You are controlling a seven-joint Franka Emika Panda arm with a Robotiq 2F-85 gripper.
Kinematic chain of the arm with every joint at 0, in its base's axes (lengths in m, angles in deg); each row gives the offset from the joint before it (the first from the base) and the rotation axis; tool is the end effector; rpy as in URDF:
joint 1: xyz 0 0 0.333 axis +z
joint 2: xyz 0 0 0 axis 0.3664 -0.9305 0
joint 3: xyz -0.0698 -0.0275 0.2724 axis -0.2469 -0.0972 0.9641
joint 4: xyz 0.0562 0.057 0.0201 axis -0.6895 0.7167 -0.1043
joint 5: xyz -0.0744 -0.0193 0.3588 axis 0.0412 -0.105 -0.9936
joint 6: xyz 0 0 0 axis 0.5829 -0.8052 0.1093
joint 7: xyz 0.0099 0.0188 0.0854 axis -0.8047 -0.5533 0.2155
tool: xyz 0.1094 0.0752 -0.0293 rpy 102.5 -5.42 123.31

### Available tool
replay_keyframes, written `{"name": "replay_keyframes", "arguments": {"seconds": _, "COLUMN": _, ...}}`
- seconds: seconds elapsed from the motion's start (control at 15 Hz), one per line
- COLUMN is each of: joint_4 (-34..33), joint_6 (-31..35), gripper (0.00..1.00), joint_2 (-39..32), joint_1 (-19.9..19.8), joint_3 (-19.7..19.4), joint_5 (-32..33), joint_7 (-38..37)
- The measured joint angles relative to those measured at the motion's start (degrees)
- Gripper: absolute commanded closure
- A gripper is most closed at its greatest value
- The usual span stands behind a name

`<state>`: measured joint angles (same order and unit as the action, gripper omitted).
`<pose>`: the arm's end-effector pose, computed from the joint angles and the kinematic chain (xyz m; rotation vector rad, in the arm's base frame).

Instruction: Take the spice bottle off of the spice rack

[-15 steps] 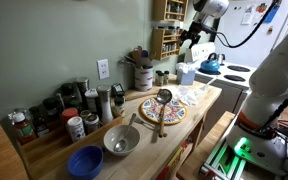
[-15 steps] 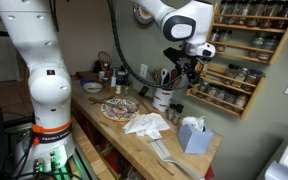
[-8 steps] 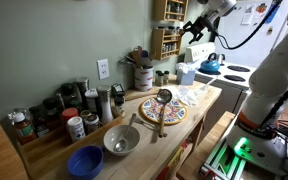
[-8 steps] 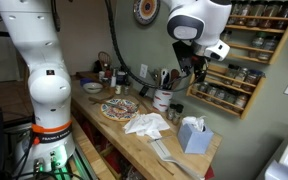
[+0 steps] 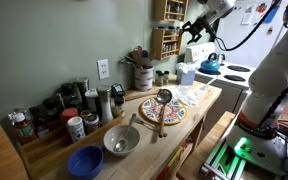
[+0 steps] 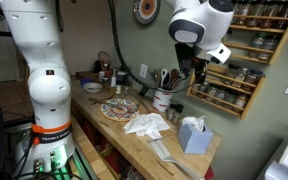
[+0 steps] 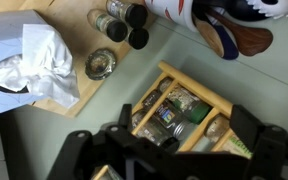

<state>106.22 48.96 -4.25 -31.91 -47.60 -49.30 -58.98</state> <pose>0.4414 -0.2738 0.4702 -2.3974 0.8281 -0.7034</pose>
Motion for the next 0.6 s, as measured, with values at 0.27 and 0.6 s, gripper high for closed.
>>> {"name": "replay_keyframes", "arguments": {"seconds": 0.27, "joint_4": -2.7, "joint_6": 0.5, "gripper": 0.0, "joint_2": -1.9, "joint_1": -0.8, "joint_3": 0.5, "joint_5": -3.6, "joint_7": -3.8}}
{"name": "replay_keyframes", "arguments": {"seconds": 0.6, "joint_4": -9.9, "joint_6": 0.5, "gripper": 0.0, "joint_2": -7.3, "joint_1": -3.3, "joint_3": 0.4, "joint_5": -13.5, "joint_7": -9.2}}
